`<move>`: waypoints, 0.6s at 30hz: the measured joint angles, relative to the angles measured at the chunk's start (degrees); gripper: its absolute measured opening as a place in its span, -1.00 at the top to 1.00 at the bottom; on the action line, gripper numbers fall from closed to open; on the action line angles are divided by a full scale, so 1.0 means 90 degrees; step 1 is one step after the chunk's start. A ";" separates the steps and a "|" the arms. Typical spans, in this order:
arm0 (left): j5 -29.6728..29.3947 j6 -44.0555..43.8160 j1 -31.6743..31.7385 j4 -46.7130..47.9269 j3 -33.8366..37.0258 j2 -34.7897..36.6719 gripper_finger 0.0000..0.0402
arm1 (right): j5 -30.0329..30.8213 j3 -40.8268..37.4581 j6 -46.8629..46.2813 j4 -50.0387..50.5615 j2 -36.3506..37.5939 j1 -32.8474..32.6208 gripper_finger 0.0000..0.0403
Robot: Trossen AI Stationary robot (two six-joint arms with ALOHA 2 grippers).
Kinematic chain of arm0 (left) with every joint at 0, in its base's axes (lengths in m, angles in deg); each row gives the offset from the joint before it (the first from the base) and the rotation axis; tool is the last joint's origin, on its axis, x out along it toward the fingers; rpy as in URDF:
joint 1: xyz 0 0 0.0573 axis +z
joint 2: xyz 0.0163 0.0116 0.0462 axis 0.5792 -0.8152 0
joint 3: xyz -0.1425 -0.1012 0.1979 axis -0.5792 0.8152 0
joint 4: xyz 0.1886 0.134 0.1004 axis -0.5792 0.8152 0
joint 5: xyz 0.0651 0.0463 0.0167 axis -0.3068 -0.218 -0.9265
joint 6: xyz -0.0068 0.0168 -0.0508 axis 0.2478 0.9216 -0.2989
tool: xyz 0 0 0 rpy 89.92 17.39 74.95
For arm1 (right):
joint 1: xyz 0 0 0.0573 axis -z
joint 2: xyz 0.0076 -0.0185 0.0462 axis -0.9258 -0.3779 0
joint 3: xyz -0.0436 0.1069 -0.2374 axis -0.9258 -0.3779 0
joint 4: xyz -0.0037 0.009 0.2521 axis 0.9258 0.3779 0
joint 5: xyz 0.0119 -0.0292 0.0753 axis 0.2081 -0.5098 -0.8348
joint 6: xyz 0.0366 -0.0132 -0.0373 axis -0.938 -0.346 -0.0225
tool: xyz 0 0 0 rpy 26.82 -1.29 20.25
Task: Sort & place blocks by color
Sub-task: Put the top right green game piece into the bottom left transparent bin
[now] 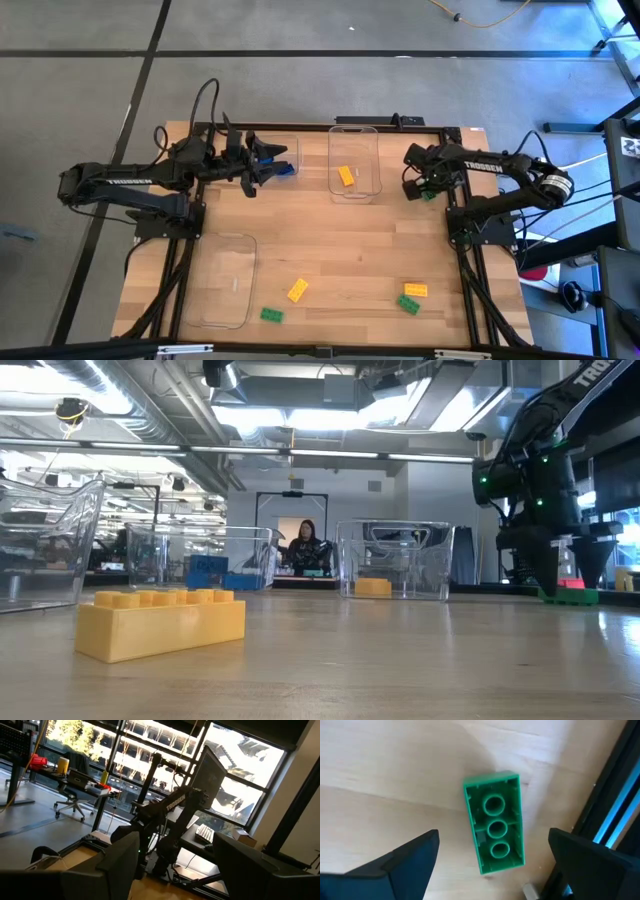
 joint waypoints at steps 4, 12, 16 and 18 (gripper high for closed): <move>0.0000 -0.0002 0.0000 0.0000 0.0000 0.0000 -0.22 | 0.0007 0.0000 0.0133 -0.0055 0.0000 0.0228 -0.88; 0.0000 -0.0021 0.0000 0.0000 0.0000 0.0000 -0.22 | -0.0116 0.0000 0.0455 -0.0261 -0.0258 0.0558 -0.88; 0.0000 -0.0021 0.0000 0.0000 0.0000 0.0000 -0.22 | -0.0571 0.0000 0.0671 -0.0529 -0.0502 0.0562 -0.81; 0.0000 -0.0021 0.0000 0.0000 0.0000 0.0000 -0.22 | -0.0676 0.0008 0.0669 -0.0548 -0.0584 0.0564 -0.71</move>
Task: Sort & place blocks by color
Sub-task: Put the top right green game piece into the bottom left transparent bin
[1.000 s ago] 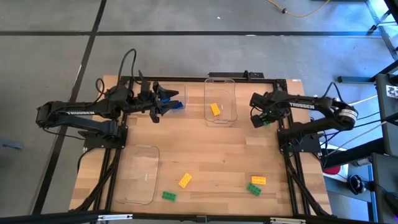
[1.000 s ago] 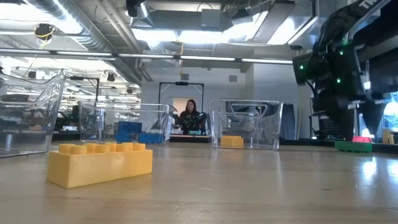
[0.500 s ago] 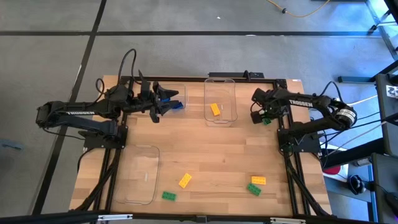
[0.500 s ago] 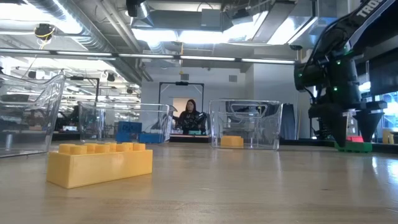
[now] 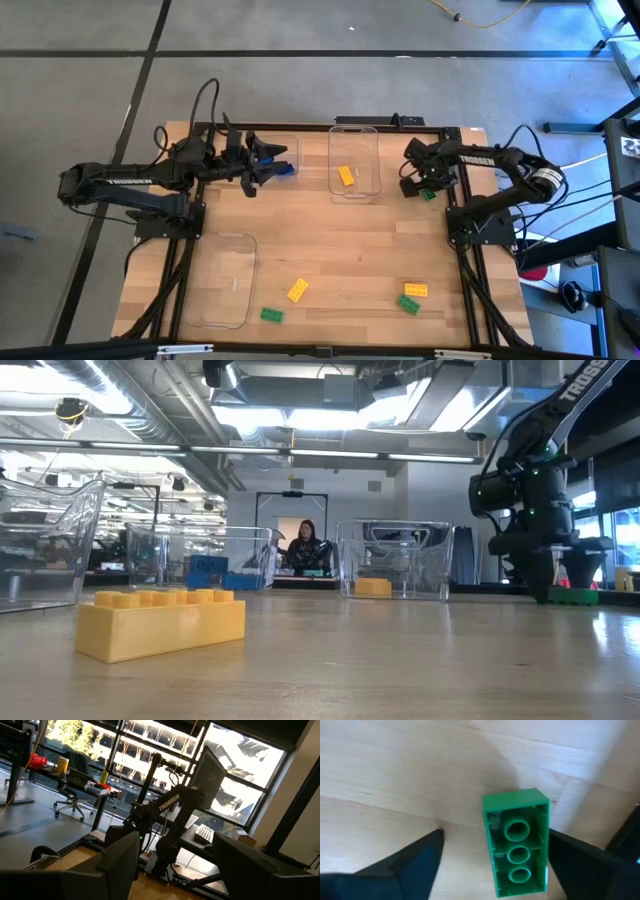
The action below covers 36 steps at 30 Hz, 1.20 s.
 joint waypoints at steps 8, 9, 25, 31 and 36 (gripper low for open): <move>0.0000 0.0002 -0.0002 0.0000 0.0000 0.0000 -0.22 | 0.0084 -0.0030 0.0345 0.0275 0.0182 -0.0088 0.25; 0.0000 0.0005 0.0000 0.0000 0.0000 0.0000 -0.22 | 0.0089 -0.0024 0.0420 0.0305 0.0286 -0.0156 0.34; -0.0002 0.0024 0.0000 0.0000 0.0000 0.0000 -0.22 | 0.0427 -0.0016 -0.0814 -0.0836 0.4017 -0.1692 0.33; -0.0004 0.0026 0.0002 0.0000 0.0000 0.0000 -0.22 | 0.0480 -0.0013 -0.0847 -0.1777 0.4624 -0.1845 0.33; -0.0042 0.0027 0.0081 0.0002 0.0000 0.0000 -0.22 | 0.0441 -0.0013 -0.0555 -0.2646 0.4625 -0.2090 0.33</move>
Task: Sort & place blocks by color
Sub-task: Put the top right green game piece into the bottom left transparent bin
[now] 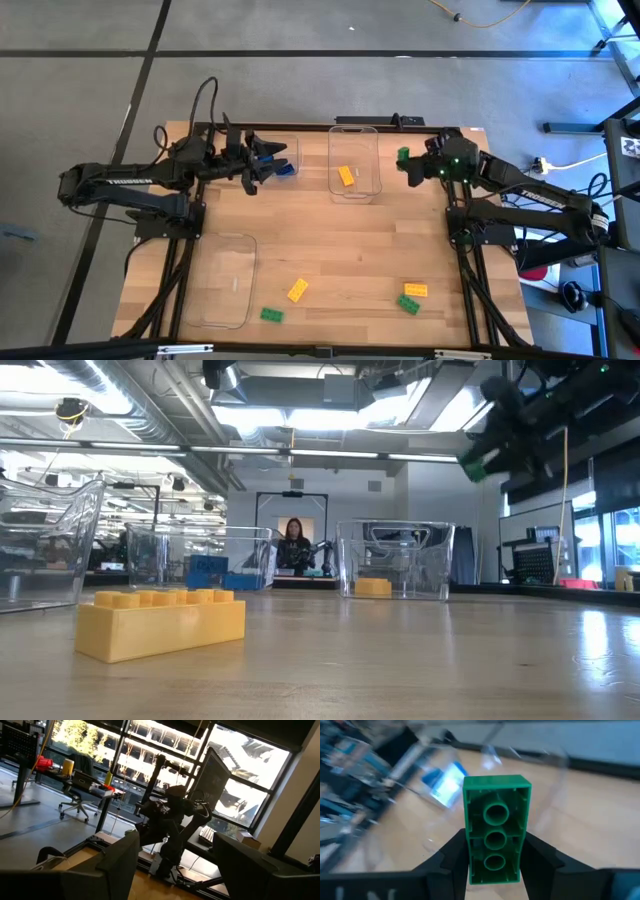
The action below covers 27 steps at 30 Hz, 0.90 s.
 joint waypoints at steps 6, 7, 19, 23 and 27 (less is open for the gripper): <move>0.0006 0.0000 0.0091 0.0001 0.0000 0.0000 -0.22 | -0.0015 0.0005 0.0109 -0.1053 -0.0158 -0.0418 0.33; 0.0005 0.0000 0.0105 0.0001 0.0000 0.0000 -0.22 | -0.0015 0.0005 0.0154 -0.1195 -0.0198 -0.0492 0.33; 0.0116 -0.0007 0.0111 0.0001 0.0002 0.0000 -0.22 | 0.0085 0.0005 0.0315 -0.2403 -0.0667 -0.1128 0.33; 0.0100 -0.0005 0.0111 0.0001 0.0000 0.0000 -0.22 | 0.0085 0.0005 0.0358 -0.2929 -0.0907 -0.1229 0.33; 0.0095 -0.0005 0.0111 0.0001 0.0002 0.0000 -0.22 | 0.0085 0.0005 0.0412 -0.3432 -0.1196 -0.1310 0.33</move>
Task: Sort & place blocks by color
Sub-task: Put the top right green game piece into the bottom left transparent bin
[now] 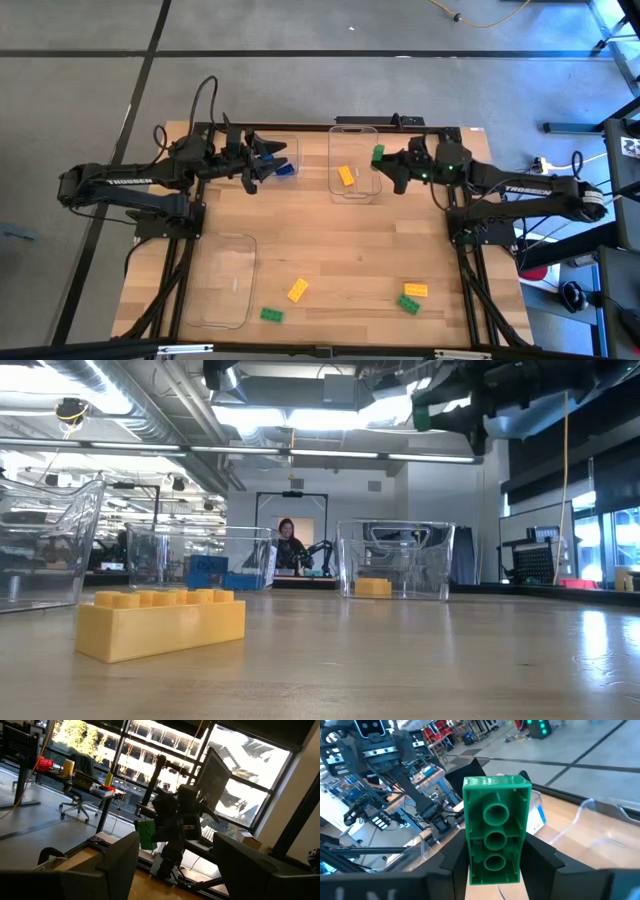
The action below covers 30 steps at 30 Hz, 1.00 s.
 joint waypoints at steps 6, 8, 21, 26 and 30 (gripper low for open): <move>-0.0002 0.0002 0.0000 0.0000 -0.0001 0.0000 -0.22 | -0.0049 0.0000 0.0105 -0.0559 -0.0488 -0.0136 0.33; -0.0002 0.0002 0.0000 0.0000 0.0000 0.0000 -0.22 | -0.0199 0.0000 0.0108 -0.0811 -0.0625 -0.0161 0.33; 0.0518 -0.0039 -0.0003 0.0211 0.0000 -0.0016 -0.22 | -0.0900 0.0726 0.0733 -0.1474 -0.1686 -0.0548 0.33; 0.0500 -0.0577 -0.0030 0.0254 0.0000 -0.0194 -0.22 | -0.1053 0.1448 0.1261 -0.1136 -0.2251 -0.0934 0.33; 0.0415 -0.0992 -0.0231 0.0245 0.0000 -0.0465 -0.23 | -0.1421 0.1852 0.1556 -0.1018 -0.2544 -0.1061 0.33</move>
